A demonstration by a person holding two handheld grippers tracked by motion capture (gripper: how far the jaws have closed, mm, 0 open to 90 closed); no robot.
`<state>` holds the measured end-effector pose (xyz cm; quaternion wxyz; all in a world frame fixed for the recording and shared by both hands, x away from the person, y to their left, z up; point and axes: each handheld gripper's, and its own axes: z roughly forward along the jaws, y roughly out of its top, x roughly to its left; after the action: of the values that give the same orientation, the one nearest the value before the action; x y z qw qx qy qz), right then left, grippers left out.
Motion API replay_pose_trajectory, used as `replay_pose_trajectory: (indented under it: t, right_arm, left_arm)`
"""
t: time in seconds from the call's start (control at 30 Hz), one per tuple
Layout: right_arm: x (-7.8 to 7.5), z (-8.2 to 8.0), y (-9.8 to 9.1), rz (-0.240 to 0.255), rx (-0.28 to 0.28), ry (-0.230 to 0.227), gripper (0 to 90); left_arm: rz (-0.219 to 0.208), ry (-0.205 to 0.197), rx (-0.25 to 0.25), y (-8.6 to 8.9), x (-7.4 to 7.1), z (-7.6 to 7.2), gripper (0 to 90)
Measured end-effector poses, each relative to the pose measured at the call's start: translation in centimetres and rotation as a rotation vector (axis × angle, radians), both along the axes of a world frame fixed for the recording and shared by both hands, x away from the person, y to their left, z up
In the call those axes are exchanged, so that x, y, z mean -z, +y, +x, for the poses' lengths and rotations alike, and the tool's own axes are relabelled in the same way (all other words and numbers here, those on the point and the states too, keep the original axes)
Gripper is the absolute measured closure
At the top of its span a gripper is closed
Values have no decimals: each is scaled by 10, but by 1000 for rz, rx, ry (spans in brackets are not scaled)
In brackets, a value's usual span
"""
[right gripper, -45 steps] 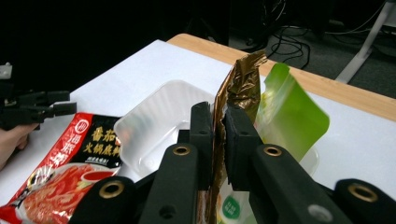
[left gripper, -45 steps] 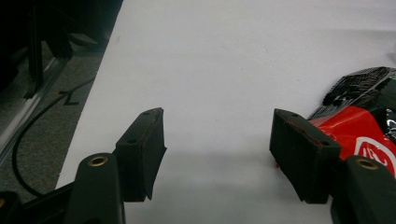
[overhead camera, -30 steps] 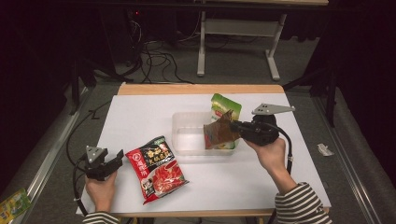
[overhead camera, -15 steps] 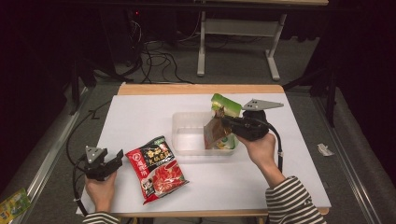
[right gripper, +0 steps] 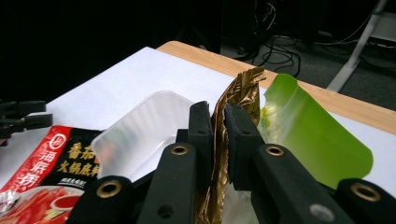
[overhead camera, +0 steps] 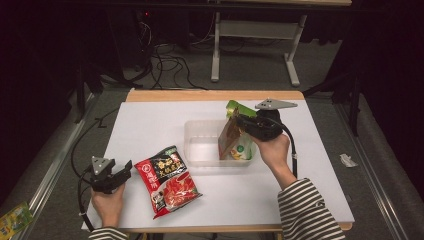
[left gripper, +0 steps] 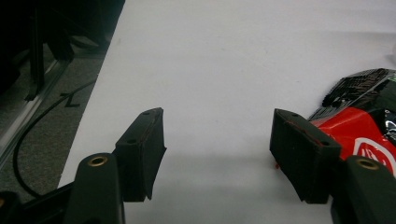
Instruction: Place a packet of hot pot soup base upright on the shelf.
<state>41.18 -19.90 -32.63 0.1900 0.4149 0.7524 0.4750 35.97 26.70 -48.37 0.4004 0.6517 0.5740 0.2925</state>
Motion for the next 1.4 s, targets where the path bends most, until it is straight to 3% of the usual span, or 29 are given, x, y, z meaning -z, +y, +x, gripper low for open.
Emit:
replay_pose_trajectory:
  t: [0.4,0.53,0.8,1.23,1.4]
  right_arm:
    - [9,12,11,-31,0,-8,803]
    - [16,13,19,-71,-28,7,796]
    - [18,12,14,-30,-32,15,660]
    - [7,-4,-8,29,-36,-56,532]
    - [8,-10,-20,47,-37,-58,495]
  left_arm:
    - [0,0,0,0,0,0,358]
    - [1,-3,-2,0,0,0,358]
    - [-1,0,1,0,0,0,358]
    - [5,2,-1,0,0,0,358]
    - [5,2,-2,-1,0,0,359]
